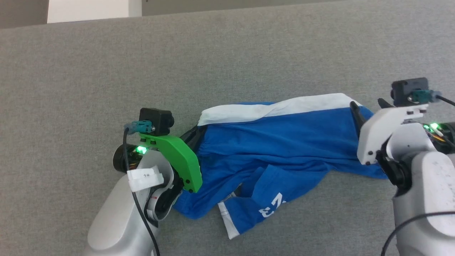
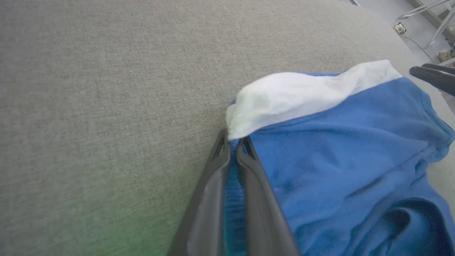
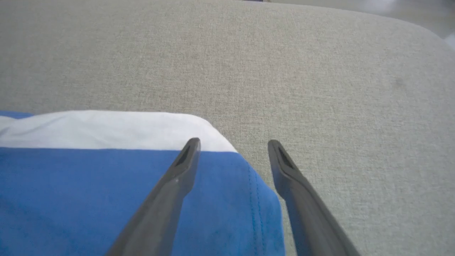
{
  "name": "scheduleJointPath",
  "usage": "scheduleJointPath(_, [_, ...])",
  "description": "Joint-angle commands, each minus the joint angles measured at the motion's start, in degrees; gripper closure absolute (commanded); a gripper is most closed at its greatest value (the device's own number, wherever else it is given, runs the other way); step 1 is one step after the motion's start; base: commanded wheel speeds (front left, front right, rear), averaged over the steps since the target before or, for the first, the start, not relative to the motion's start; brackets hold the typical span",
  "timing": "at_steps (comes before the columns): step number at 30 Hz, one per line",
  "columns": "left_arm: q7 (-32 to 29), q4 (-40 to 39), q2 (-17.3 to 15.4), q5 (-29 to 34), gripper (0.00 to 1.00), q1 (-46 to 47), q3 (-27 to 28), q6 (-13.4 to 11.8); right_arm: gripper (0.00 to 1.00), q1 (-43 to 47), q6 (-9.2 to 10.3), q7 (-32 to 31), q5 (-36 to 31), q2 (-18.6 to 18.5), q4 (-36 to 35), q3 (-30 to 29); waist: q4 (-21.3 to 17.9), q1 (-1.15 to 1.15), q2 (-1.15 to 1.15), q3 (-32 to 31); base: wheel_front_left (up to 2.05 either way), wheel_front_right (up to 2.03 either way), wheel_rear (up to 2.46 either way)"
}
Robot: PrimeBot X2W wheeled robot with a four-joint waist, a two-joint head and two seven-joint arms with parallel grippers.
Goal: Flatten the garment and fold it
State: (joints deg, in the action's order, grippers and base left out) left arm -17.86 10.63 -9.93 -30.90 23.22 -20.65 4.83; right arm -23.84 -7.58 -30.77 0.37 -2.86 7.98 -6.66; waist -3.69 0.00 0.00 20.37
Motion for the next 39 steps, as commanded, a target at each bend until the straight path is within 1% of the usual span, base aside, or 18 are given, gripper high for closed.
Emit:
scheduleJointPath(1, [-0.36,-0.91,-0.42,-0.48,1.0,-0.79,-0.03,-0.37,0.0,-1.67,0.09,-0.34,-0.98,-0.02,1.75,0.11,0.73,0.0,0.0,1.07,0.0,0.0,0.0])
scheduleJointPath(2, [-0.49,-1.32,-0.47,-0.47,1.0,-0.87,-0.11,-0.44,0.0,-2.24,0.09,-0.68,-1.6,-0.02,2.99,-0.01,0.8,0.0,0.0,1.25,0.0,0.0,0.0])
scheduleJointPath(3, [-0.95,-2.26,-0.62,-0.43,1.0,-0.99,-0.46,-0.55,0.0,-4.08,0.09,-1.2,-3.38,-0.02,6.4,-0.28,1.0,0.0,0.0,1.89,0.0,0.0,0.0])
scheduleJointPath(7, [-1.07,-2.83,-0.67,-0.58,1.0,-1.13,-0.73,-0.58,0.0,-5.3,0.09,-2.92,-3.72,-0.02,9.75,-0.01,1.11,0.0,0.0,2.23,0.0,0.0,0.0])
scheduleJointPath(9, [-0.98,-2.93,-0.67,-0.73,1.0,-1.29,-0.78,-0.59,0.92,-5.58,0.09,-4.1,-2.97,-0.02,10.85,0.45,1.09,0.0,0.0,2.15,0.0,0.0,0.0])
scheduleJointPath(10, [-0.84,-2.96,-0.61,-0.87,1.0,-1.38,-0.78,-0.56,1.0,-5.72,0.09,-4.18,-2.61,-0.02,10.98,0.7,1.07,0.0,0.0,2.05,0.0,0.0,0.0])
scheduleJointPath(12, [-0.45,-2.88,-0.49,-1.13,1.0,-1.62,-0.77,-0.51,1.0,-5.74,0.09,-4.8,-1.56,-0.02,11.19,1.47,1.01,0.0,0.0,1.53,0.0,0.0,0.0])
scheduleJointPath(17, [1.62,-2.94,0.39,-2.52,1.0,-1.41,-0.01,-0.22,1.0,-6.72,0.09,-2.96,1.79,-0.1,8.87,2.29,1.12,0.0,0.0,-0.64,0.0,0.0,0.0])
scheduleJointPath(20, [3.14,-3.46,0.75,-3.77,1.0,0.05,1.35,0.03,1.0,-8.25,0.09,-2.29,5.05,-0.33,6.64,2.66,1.5,0.0,0.0,-2.38,0.0,0.0,0.0])
scheduleJointPath(23, [3.83,-3.96,0.37,-5.06,1.0,2.94,3.19,0.31,1.0,-10.94,0.09,-2.69,9.27,-0.65,5.14,2.92,2.0,0.0,0.0,-4.04,0.0,0.0,0.0])
scheduleJointPath(26, [3.78,-3.59,-1.49,-5.52,1.0,8.2,5.67,0.49,1.0,-15.43,0.09,-4.31,13.67,-0.82,4.1,3.94,2.51,0.0,0.0,-5.31,0.0,0.0,0.0])
scheduleJointPath(29, [2.85,-1.69,-4.05,-5.04,1.0,14.56,7.42,0.68,1.0,-21.16,0.09,-5.72,16.35,-0.75,4.39,4.39,2.75,0.0,0.0,-4.92,0.0,0.0,0.0])
scheduleJointPath(30, [2.45,-0.56,-5.22,-4.36,1.0,17.37,7.78,0.75,1.0,-23.86,0.09,-5.62,16.03,-1.05,4.71,4.93,2.91,0.0,0.0,-4.37,0.0,0.0,0.0])
scheduleJointPath(32, [2.24,1.78,-6.52,-3.59,1.0,22.57,8.46,0.85,1.0,-28.81,0.09,-5.02,14.85,-1.68,6.05,6.15,3.17,0.0,0.0,-3.32,0.0,0.0,0.0])
scheduleJointPath(36, [2.59,7.46,-8.82,-1.09,1.0,33.22,8.96,0.9,1.0,-38.85,0.09,-2.39,12.71,-0.89,9.92,5.36,3.42,0.0,0.0,-0.44,0.0,0.0,0.0])
scheduleJointPath(39, [4.36,11.44,-9.23,0.53,1.0,40.56,9.01,0.91,1.0,-46.39,0.09,1.37,10.27,-0.4,13.44,4.22,3.81,0.0,0.0,1.86,0.0,0.0,0.0])
